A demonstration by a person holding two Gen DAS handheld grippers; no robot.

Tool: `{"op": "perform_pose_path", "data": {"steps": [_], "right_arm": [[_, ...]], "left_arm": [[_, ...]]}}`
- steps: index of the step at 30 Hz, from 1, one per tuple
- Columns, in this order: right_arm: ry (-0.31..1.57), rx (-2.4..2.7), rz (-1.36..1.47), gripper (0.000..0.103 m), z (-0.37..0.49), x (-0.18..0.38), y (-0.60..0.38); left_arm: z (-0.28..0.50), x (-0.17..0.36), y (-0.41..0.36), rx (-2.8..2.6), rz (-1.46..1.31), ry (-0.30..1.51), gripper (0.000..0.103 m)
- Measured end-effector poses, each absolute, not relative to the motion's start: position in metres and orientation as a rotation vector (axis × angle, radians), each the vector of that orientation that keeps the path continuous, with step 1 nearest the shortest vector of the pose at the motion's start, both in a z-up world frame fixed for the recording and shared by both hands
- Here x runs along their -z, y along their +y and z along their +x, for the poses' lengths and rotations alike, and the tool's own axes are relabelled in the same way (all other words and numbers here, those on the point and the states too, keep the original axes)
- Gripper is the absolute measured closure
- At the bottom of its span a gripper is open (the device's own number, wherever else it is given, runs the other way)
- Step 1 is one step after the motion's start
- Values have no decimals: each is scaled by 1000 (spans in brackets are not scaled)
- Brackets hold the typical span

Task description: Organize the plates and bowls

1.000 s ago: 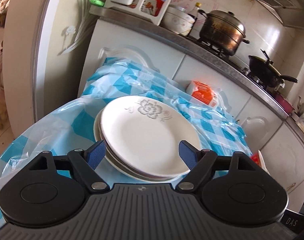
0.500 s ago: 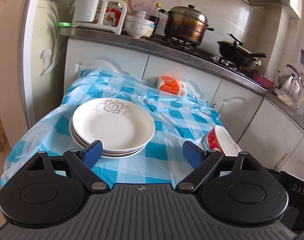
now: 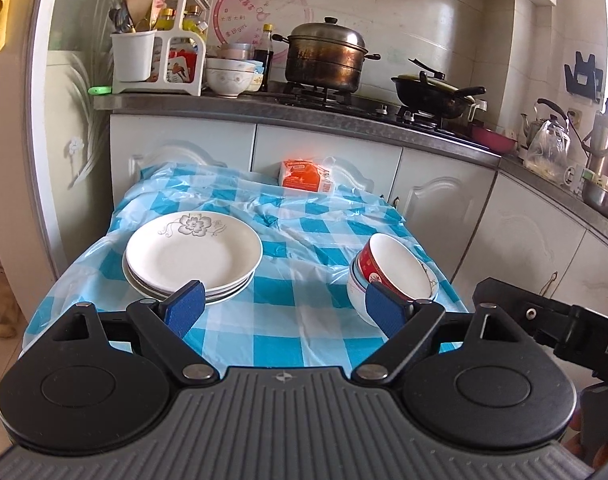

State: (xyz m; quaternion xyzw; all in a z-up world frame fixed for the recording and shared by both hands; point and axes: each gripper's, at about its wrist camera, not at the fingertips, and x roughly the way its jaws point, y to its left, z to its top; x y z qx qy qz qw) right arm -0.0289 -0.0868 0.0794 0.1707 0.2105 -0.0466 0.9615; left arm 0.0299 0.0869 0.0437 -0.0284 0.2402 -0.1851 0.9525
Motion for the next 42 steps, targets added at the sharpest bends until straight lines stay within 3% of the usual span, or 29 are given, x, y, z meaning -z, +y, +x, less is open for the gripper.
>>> {"op": "perform_pose_path", "data": {"steps": [42], "right_arm": [[443,185,259,1,-39,-65,-78]], "left_arm": [[28,-39,94,283,-2,488,0]]}}
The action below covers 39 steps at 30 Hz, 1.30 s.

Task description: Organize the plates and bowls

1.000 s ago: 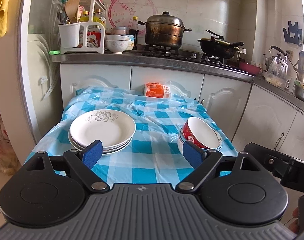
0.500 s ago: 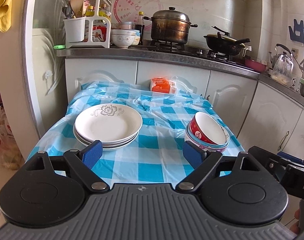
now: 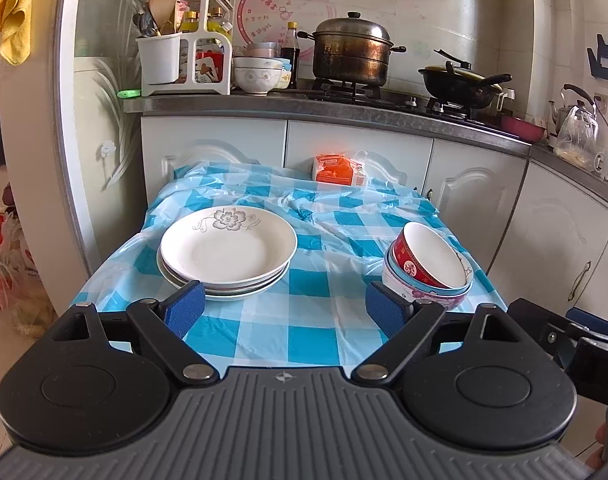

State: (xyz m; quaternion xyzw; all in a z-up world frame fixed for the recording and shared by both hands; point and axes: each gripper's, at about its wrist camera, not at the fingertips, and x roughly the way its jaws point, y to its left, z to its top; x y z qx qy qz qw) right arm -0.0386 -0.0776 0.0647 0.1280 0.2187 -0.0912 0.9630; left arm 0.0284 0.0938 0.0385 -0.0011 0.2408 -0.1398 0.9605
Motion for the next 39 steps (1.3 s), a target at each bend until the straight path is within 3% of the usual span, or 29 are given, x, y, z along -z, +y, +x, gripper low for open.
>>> {"op": "perform_pose_path", "data": {"steps": [39], "right_arm": [[452,168,278,1,-37,-59,-82]], "left_arm": [[28,-39,90,241,-15,472,0]]}}
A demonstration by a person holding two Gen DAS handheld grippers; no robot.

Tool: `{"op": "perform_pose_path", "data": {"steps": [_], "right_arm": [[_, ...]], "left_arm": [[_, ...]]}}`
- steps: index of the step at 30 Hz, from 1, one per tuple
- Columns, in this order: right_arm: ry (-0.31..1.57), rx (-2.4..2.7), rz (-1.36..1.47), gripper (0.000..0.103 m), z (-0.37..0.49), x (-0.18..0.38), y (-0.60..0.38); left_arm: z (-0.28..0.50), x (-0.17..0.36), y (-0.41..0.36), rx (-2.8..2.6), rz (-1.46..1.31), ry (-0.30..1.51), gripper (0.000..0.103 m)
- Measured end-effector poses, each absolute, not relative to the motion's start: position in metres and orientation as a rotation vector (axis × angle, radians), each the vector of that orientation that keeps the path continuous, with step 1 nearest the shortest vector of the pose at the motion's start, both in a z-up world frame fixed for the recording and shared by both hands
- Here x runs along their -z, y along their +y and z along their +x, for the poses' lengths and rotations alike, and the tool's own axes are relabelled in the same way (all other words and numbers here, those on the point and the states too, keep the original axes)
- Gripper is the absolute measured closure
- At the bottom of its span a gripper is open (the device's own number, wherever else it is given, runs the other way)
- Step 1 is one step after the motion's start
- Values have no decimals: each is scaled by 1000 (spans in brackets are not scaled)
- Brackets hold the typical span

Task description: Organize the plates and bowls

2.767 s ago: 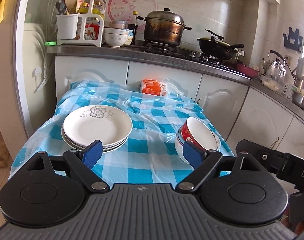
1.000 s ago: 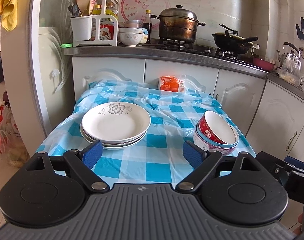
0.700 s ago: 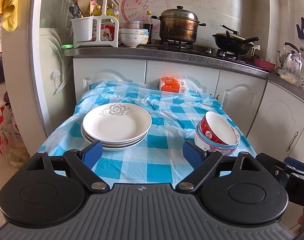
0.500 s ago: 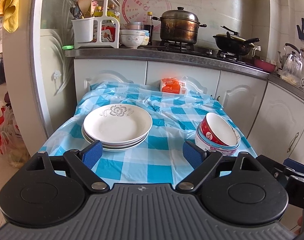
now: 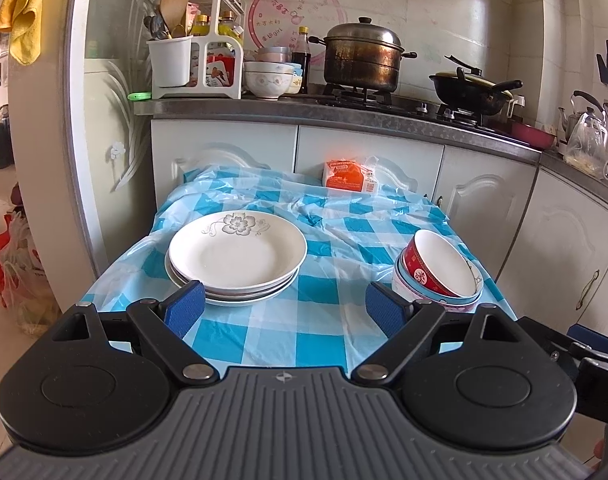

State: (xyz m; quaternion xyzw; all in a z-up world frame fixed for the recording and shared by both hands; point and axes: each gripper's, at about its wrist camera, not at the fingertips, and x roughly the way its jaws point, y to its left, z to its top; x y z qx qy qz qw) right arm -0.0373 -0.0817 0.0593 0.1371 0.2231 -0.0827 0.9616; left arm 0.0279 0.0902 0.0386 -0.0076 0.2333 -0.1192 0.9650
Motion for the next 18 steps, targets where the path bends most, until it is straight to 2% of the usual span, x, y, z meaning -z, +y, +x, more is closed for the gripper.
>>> {"op": "perform_pose_path", "data": {"steps": [18], "right_arm": [[462,138,287,1,-31,-57,-84]], "left_arm": [[34,-49,102,227,-111,428,0]]}}
